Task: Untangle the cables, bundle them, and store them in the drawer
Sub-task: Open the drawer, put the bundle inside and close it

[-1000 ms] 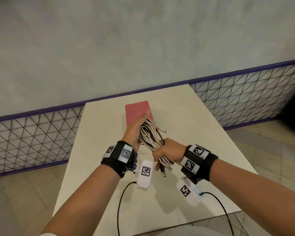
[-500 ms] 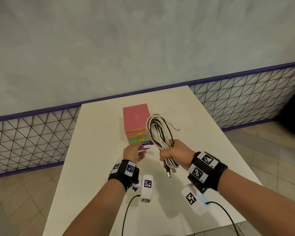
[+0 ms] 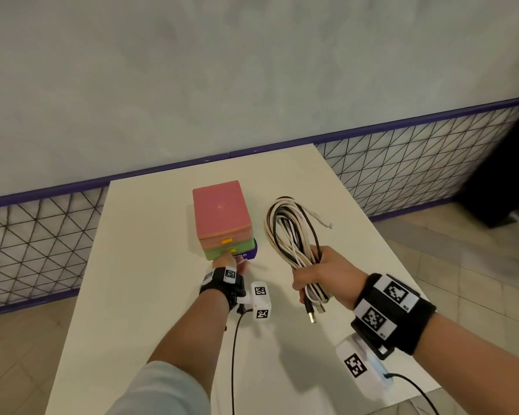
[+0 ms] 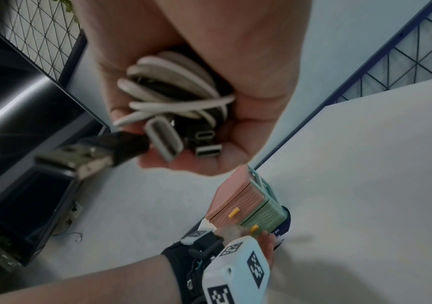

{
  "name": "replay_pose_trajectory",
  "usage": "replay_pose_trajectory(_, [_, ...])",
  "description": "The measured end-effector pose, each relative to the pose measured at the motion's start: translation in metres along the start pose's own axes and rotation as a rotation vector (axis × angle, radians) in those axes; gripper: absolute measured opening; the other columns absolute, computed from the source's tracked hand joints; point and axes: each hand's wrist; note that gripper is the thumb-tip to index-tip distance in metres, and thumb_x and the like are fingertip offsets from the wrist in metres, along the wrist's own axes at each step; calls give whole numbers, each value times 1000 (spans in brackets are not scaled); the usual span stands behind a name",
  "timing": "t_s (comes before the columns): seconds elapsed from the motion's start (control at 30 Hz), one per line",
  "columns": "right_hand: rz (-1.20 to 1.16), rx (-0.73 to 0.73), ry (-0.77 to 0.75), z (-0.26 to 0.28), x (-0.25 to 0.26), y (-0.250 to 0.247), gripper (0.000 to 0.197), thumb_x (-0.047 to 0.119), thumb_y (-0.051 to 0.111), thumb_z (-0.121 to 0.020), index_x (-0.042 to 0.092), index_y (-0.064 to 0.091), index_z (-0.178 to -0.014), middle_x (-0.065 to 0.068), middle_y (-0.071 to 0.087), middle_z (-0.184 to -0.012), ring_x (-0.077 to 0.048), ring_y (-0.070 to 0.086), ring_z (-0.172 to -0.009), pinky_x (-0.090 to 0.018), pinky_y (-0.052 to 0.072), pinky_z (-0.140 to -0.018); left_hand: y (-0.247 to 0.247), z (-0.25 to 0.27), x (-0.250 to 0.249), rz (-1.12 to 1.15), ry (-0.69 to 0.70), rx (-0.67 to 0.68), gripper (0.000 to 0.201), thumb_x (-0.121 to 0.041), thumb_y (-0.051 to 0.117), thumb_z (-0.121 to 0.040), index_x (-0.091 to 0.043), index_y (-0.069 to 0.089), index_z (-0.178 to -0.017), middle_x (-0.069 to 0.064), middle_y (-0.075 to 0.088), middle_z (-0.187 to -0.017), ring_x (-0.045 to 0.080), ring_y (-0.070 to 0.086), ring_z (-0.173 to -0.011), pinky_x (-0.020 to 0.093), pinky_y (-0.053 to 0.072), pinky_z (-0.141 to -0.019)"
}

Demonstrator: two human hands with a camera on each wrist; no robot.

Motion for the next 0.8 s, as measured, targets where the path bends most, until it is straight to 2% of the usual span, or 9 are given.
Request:
replay_pose_trajectory(0.07, [-10,-5,5,1,0,-2,19,1,63,-56,1,50,-68,-19,39,-67,-32,48,-61,-27,42,-51,4,1,-3,-1,13,-15,25,-15,37,-98,-7,53,-81,8,59,-66,27,59,-58,21,47,-37])
replay_pose_trajectory(0.17, [-13,-7,10,0,-3,-2,18,0,63,-55,0,50,-67,-20,40,-66,-30,53,-54,-27,43,-51,5,2,-4,-29,43,-29,27,-11,39,-98,-7,50,-73,9,55,-56,28,54,-56,18,44,-32])
replay_pose_trajectory(0.27, [-13,-6,17,0,-7,-2,17,1,64,-56,1,50,-66,-18,41,-62,-28,56,-50,-28,43,-51,4,-1,1,-50,66,-29,24,-11,39,-96,-9,52,-76,8,56,-66,25,57,-57,18,46,-35])
replay_pose_trajectory(0.37, [-13,-3,21,2,-11,-2,17,0,63,-56,2,48,-65,-14,40,-58,-28,56,-49,-25,42,-49,-1,1,6,-94,90,-13,22,-8,41,-93,-7,55,-76,10,59,-70,24,57,-59,19,45,-39])
replay_pose_trajectory(0.43, [-16,-7,20,3,-12,-2,17,0,62,-55,1,48,-65,-15,39,-59,-28,56,-49,-24,41,-48,-4,5,11,-135,99,10,27,-7,40,-91,-5,56,-69,13,60,-70,23,53,-50,18,36,-39])
replay_pose_trajectory(0.5, [-22,-15,23,4,-12,-2,19,0,62,-54,1,48,-66,-16,38,-62,-28,56,-48,-25,41,-48,-7,11,18,-150,97,3,30,-8,37,-93,-6,55,-69,12,61,-70,23,51,-45,16,31,-35])
replay_pose_trajectory(0.57, [-27,-23,23,4,-13,-2,21,0,63,-53,1,48,-68,-17,38,-63,-29,55,-49,-26,39,-48,-11,19,25,-131,67,-26,29,-11,36,-97,-8,53,-73,10,60,-69,23,54,-40,14,32,-31])
replay_pose_trajectory(0.7, [-39,-32,9,6,-13,0,21,0,62,-52,0,48,-67,-15,41,-59,-30,55,-49,-26,40,-48,-18,35,37,-5,-10,-35,25,-13,38,-101,-10,49,-78,10,56,-69,14,54,-26,16,42,-31])
replay_pose_trajectory(0.8, [-60,-27,-3,7,-13,2,21,-1,61,-52,1,47,-67,-13,41,-57,-30,56,-46,-25,42,-45,-24,44,44,5,-36,-28,25,-13,37,-101,-10,47,-79,10,54,-69,14,53,-25,14,38,-28])
Point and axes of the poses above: each hand's wrist, its own z-axis away from the middle knuckle, its own y-axis out of the palm, x = y × z
